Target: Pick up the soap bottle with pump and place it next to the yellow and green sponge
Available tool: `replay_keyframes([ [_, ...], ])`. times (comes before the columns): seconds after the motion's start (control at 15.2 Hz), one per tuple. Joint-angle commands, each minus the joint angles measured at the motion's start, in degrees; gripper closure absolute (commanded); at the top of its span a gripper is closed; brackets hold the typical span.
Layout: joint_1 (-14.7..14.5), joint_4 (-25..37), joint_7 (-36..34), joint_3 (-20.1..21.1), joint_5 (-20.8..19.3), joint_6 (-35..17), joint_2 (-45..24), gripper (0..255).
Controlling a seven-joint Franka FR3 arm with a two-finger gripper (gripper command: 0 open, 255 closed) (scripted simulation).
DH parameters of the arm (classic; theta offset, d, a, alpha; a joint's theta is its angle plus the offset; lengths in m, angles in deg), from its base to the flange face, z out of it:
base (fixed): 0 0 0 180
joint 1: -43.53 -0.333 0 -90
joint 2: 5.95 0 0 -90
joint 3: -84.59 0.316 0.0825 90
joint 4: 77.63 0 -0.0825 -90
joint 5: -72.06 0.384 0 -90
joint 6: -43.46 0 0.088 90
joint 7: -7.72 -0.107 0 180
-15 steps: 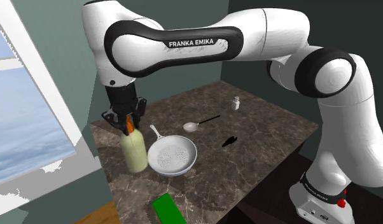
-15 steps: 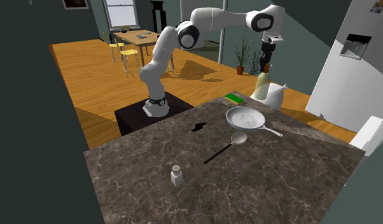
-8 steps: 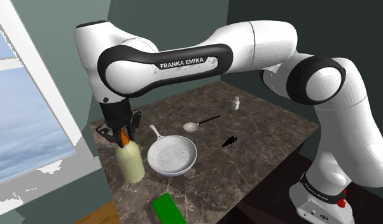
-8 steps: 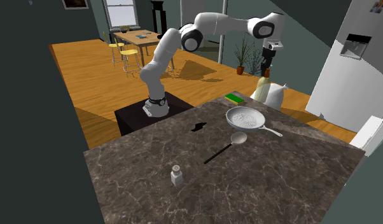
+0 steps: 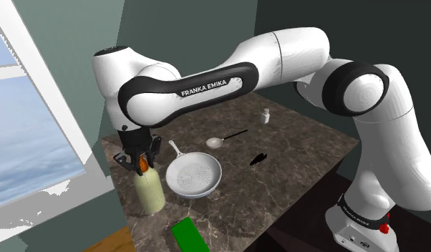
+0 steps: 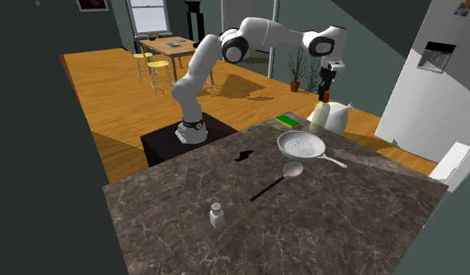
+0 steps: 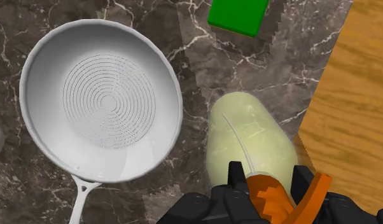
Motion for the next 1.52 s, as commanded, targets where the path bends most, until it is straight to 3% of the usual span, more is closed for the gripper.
replay_keyframes([
  [0.0, 0.2, -1.7, -0.1, 0.0, 0.0, -1.7, 0.0, 255],
  [0.59, 0.3, -2.2, -0.1, -0.1, -0.1, -2.2, 0.0, 255],
  [0.66, 0.2, -2.1, -0.1, -0.1, -0.1, -2.2, 0.0, 0],
  [0.99, 0.3, -2.2, -0.1, -0.1, -0.1, -2.2, 0.0, 0],
  [1.25, -0.5, 5.2, 0.4, 0.1, 0.1, 5.1, 0.1, 0],
  [1.45, -0.5, 5.2, 0.4, 0.1, 0.1, 5.1, 0.1, 0],
])
